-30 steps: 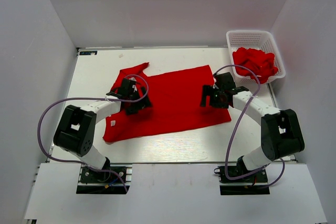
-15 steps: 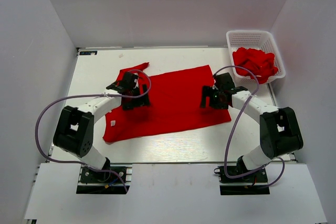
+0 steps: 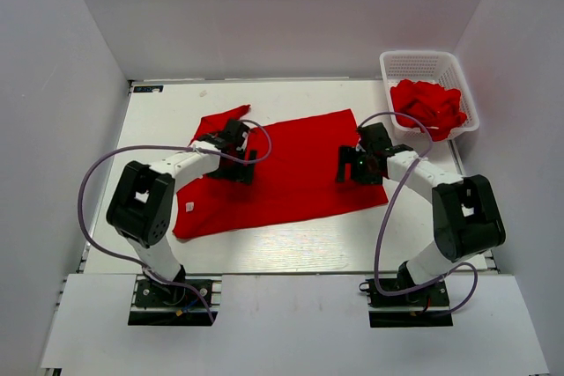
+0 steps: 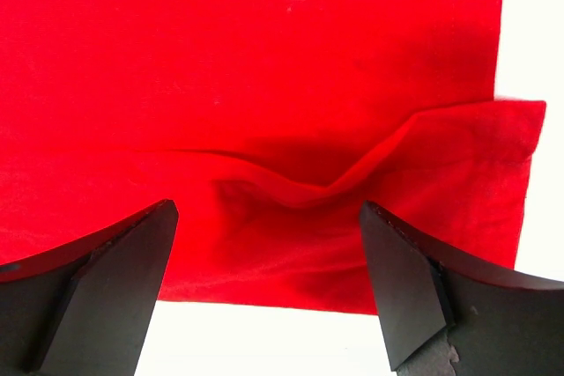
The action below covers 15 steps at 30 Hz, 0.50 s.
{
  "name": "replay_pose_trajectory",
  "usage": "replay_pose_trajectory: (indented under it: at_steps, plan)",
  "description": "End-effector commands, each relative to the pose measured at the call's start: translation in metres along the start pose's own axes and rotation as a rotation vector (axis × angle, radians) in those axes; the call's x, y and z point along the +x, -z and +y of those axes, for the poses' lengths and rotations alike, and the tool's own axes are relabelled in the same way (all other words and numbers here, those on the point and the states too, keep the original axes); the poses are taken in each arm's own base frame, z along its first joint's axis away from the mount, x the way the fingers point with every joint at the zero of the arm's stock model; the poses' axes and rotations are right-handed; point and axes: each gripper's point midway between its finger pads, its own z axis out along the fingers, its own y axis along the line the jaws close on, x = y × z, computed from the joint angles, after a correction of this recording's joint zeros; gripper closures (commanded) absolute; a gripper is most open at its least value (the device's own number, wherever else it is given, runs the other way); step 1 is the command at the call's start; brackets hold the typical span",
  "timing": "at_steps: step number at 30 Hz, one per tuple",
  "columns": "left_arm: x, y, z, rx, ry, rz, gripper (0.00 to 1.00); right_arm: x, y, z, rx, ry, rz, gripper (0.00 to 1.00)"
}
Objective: Fold and stack the t-shirts
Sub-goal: Fold the flattened tshirt in 1/3 of the way
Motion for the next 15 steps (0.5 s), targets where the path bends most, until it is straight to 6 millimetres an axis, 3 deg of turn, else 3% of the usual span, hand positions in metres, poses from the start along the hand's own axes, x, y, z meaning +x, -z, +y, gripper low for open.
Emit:
replay_pose_trajectory:
  at_steps: [1,15]
  plan:
    - [-0.01,0.005,0.007,-0.064,-0.057,-0.03,0.06,-0.013,0.003,0.002,0.0,0.008,-0.022,0.1]
    - [-0.024,-0.007,0.001,-0.081,-0.035,-0.055,0.26,-0.009,-0.001,-0.001,0.01,0.004,-0.003,0.1]
